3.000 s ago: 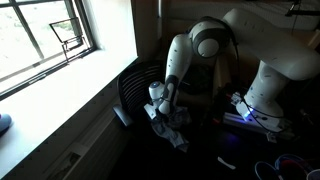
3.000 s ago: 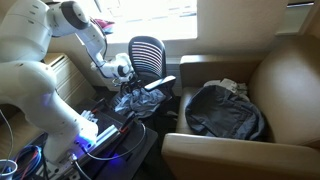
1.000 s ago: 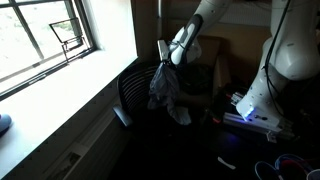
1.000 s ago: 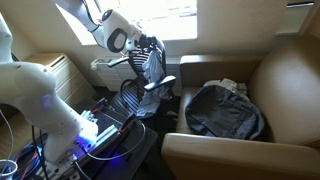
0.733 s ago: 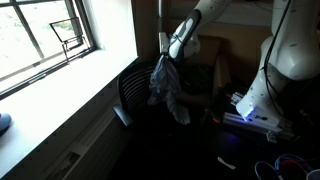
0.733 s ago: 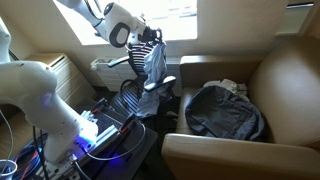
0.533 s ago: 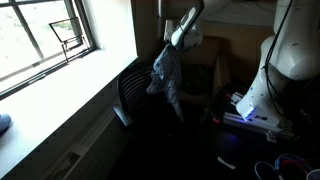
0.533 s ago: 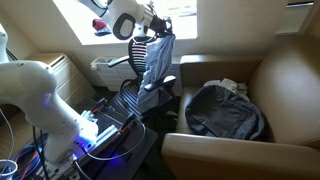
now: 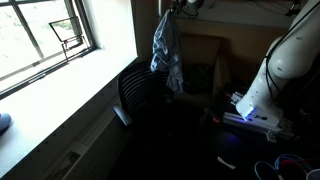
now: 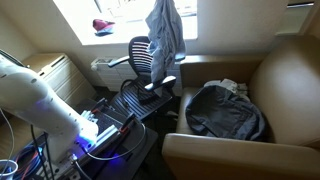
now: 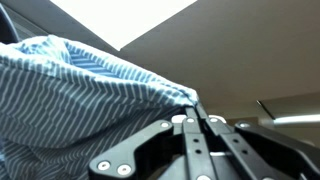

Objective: Put the shirt on the black chair onto the brown chair

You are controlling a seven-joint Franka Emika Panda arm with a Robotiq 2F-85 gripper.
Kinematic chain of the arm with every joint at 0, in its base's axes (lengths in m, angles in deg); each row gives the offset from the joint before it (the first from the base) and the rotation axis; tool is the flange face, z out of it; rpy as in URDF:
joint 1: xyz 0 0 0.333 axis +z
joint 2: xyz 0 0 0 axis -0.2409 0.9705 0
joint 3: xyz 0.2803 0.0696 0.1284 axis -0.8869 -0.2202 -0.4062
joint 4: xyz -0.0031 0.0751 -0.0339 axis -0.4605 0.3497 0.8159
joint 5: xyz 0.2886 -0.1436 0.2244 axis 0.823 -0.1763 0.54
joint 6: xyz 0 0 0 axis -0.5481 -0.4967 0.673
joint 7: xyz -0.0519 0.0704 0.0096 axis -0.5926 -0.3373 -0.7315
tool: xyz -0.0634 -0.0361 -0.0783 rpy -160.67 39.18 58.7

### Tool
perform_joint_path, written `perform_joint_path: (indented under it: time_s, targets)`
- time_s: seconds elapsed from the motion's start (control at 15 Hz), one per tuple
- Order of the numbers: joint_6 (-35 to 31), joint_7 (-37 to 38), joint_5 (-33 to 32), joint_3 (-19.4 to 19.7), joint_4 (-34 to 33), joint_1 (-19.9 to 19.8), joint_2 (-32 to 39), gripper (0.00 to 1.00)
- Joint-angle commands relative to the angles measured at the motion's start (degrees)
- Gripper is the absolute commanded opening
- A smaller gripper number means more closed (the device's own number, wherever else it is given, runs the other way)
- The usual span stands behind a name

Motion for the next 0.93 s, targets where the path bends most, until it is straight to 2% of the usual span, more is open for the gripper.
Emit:
perform_joint_path:
  time_s: [0.0, 0.2, 0.27, 0.33, 0.4, 0.73, 0.87]
  targets:
    - [0.68, -4.87, 5.6, -4.22, -0.24, -4.39, -1.01, 0.0]
    - [0.88, -6.66, 7.59, -6.03, -0.08, -5.53, -0.36, 0.0]
    - [-7.36, 1.23, -1.0, -6.04, -1.12, -9.61, 4.39, 0.0]
    - [-7.07, -0.8, 1.37, -4.0, -2.59, -8.99, 4.23, 0.0]
    - [-7.64, -5.35, 6.65, -4.07, -4.31, -10.87, 4.55, 0.0]
    - [-9.29, -8.4, 13.45, -0.67, -17.6, -18.02, 10.69, 0.0]
    - [-14.47, -8.5, 16.04, 0.12, -21.23, -19.81, 16.51, 0.0]
